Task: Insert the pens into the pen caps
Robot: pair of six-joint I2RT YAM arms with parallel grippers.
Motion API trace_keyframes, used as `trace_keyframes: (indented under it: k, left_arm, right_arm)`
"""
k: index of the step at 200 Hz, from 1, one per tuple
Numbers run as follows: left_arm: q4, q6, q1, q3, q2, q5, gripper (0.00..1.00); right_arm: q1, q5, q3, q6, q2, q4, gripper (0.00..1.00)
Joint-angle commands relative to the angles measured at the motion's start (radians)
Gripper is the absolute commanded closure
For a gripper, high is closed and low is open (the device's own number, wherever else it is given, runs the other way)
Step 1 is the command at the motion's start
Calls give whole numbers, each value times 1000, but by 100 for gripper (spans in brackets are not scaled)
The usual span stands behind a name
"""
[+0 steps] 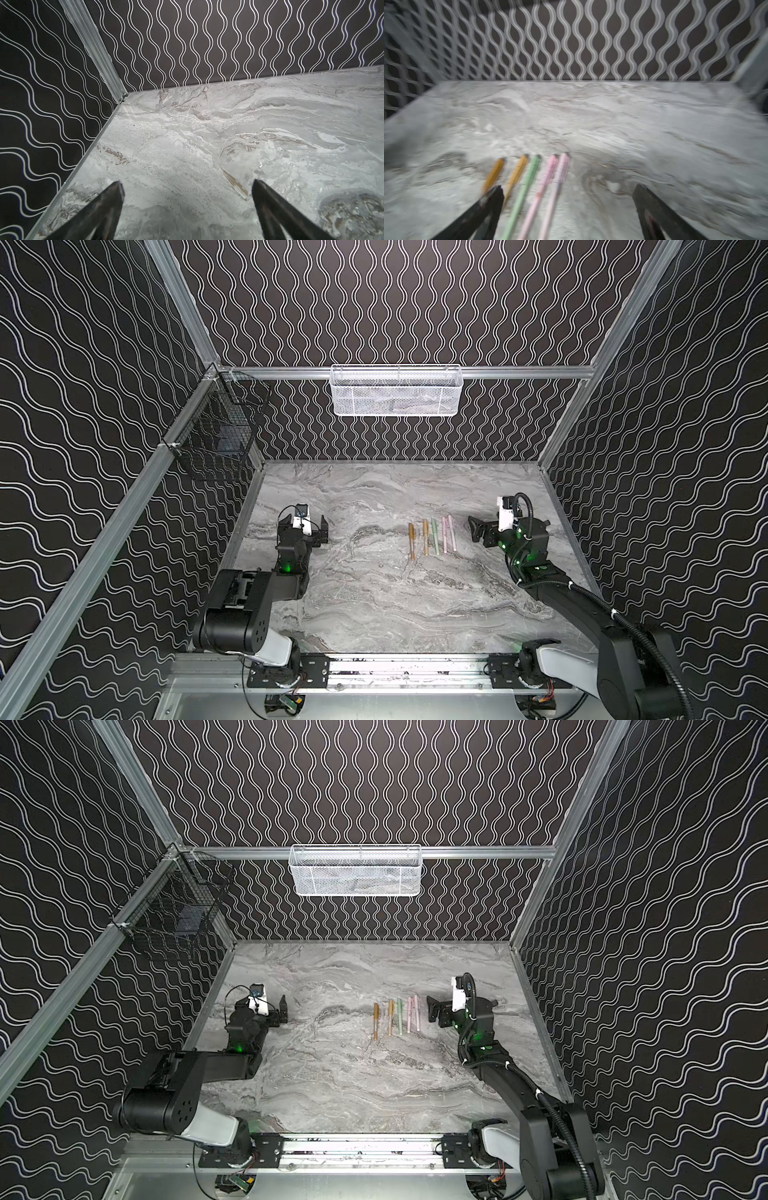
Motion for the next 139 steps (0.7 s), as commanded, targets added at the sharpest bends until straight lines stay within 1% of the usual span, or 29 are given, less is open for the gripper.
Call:
trace_keyframes:
  k: [1, 16, 27, 35, 43, 56, 63, 66, 72, 85, 97, 103, 107, 111, 119, 125, 131, 139]
  left_arm:
    - [16, -11, 1, 9, 4, 9, 1]
    - [18, -10, 1, 10, 4, 9, 1]
    - [13, -10, 1, 10, 2, 9, 1]
    - [15, -11, 1, 10, 3, 9, 1]
    - [13, -11, 1, 10, 2, 9, 1]
    - [13, -11, 1, 9, 1, 9, 1]
    - [17, -11, 1, 10, 3, 9, 1]
    - [15, -11, 1, 10, 3, 9, 1]
    - [14, -11, 1, 10, 2, 9, 1]
    - [14, -10, 1, 10, 2, 9, 1]
    - [14, -11, 1, 10, 3, 9, 1]
    - [13, -11, 1, 10, 2, 9, 1]
    - [14, -11, 1, 10, 1, 9, 1]
    - [14, -11, 1, 10, 2, 9, 1]
    - [14, -11, 1, 10, 2, 9, 1]
    - [15, -11, 1, 9, 2, 9, 1]
    - [15, -11, 1, 9, 2, 9, 1]
    - [13, -11, 1, 10, 1, 9, 1]
  right_arm:
    - [-11, 118, -44, -98, 13, 144, 0]
    - [-14, 132, -71, -114, 43, 198, 0]
    - [-14, 129, -76, -167, 76, 213, 0]
    - [-19, 147, -84, -159, 99, 231, 0]
    - [-31, 161, -118, -145, 129, 323, 0]
    - [-44, 192, -197, -136, 195, 553, 0]
    - [-46, 214, -221, -124, 229, 602, 0]
    - [-48, 217, -231, -124, 246, 652, 0]
    - [-49, 268, -256, -121, 271, 737, 0]
    - [-54, 382, -288, -47, 280, 784, 0]
    - [-75, 454, -303, 12, 320, 832, 0]
    - [-88, 451, -294, 15, 364, 895, 0]
    - [-96, 442, -286, -5, 391, 932, 0]
    - [-93, 443, -273, -16, 397, 922, 0]
    - [-94, 426, -228, 11, 364, 761, 0]
    - [-110, 389, -199, 35, 339, 649, 0]
    - [-138, 335, -196, 45, 335, 640, 0]
    - [-152, 313, -199, 41, 354, 679, 0]
